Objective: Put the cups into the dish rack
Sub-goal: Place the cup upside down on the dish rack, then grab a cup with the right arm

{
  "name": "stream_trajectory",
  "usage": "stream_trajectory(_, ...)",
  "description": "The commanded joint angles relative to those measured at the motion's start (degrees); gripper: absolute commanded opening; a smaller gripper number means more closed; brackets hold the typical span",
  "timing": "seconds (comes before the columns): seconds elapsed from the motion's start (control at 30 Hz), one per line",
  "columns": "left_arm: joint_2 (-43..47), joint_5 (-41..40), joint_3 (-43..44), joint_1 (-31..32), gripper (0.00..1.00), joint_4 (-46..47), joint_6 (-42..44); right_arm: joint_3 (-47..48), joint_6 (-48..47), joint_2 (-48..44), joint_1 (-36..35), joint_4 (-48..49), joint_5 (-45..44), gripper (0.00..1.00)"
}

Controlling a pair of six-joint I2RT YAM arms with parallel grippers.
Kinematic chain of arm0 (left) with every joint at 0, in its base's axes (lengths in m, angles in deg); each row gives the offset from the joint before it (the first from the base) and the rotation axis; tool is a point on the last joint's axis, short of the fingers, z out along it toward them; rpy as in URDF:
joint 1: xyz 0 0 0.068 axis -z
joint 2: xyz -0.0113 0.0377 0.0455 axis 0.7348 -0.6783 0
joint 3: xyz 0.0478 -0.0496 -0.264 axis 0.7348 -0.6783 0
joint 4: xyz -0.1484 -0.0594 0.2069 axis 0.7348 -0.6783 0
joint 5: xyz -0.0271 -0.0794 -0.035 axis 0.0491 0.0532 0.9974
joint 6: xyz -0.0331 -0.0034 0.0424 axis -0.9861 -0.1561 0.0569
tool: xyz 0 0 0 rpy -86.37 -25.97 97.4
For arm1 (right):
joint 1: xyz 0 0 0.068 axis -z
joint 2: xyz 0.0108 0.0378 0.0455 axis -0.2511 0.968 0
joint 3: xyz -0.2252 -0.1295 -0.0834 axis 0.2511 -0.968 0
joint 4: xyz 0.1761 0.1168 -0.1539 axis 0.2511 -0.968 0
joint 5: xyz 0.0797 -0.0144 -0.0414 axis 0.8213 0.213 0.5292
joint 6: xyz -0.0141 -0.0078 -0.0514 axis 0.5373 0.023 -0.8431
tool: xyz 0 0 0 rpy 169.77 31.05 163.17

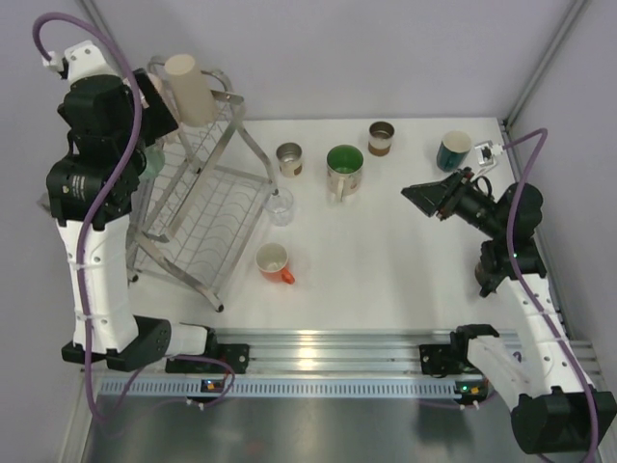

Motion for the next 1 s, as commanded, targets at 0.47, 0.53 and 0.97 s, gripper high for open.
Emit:
stream_trajectory(0.47,-5.9,35.1,-4.9,17.2,0.99,23.1,6.9,16.2,-3.5,13.2,-0.7,-12.8,-23.8,0.43)
stream_trajectory(0.53,-5.4,36.4,-8.2,21.2,0.99,25.0,6.6,20.4,-4.4,16.0,-1.4,-15.4,-27.5,0.42)
stream_trajectory(0.97,6.1,45.8,-32.9,27.9,0.99,39.5,1.4,49.6,-15.9,53.4,-7.0,-23.2,-44.5,0.42)
